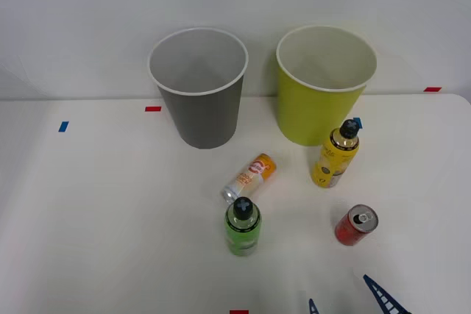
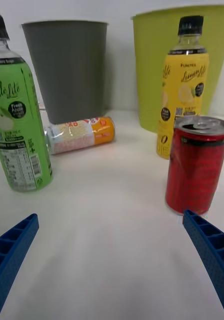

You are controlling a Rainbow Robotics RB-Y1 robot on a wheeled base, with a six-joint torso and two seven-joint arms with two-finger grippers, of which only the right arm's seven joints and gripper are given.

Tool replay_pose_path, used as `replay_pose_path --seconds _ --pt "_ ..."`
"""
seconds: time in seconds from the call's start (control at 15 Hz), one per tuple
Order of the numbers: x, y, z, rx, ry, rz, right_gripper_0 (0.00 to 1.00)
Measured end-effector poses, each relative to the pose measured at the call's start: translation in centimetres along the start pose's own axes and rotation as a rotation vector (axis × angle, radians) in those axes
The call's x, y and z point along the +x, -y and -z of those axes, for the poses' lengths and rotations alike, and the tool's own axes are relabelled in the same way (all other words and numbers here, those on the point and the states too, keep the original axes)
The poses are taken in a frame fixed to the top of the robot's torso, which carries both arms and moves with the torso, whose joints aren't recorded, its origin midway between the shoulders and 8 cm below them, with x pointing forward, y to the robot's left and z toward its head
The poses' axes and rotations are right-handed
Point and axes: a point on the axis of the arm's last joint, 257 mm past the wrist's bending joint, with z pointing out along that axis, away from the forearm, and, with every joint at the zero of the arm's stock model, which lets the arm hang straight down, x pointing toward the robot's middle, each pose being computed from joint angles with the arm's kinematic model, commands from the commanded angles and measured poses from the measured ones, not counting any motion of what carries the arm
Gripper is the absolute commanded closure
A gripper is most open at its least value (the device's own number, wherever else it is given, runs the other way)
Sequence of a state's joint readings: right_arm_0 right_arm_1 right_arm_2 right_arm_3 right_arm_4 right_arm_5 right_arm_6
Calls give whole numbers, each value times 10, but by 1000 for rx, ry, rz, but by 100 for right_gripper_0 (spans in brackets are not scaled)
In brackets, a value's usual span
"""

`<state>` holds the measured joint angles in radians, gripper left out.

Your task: Put cans in the gray bin, plastic bottles in the light green bin

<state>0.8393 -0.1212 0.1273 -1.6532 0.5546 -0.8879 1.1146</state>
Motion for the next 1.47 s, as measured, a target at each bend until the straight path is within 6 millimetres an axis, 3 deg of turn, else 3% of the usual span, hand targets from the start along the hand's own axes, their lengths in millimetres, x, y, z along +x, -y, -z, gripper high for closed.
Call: replay_pose_path --seconds 0.07,0.27,0.47,0.6,1.07,1.27,1.47 --pt "4 -2 0 2 -3 -15 0" --pt "-14 5 -7 44 59 -62 0" --pt "-27 27 -13 107 108 -89 0" --pt "-27 45 -18 162 109 -107 0" --pt "-42 62 -35 166 160 -43 0" --pt "-38 81 -43 238 159 -136 0" --pt "-41 91 -56 296 157 -49 0"
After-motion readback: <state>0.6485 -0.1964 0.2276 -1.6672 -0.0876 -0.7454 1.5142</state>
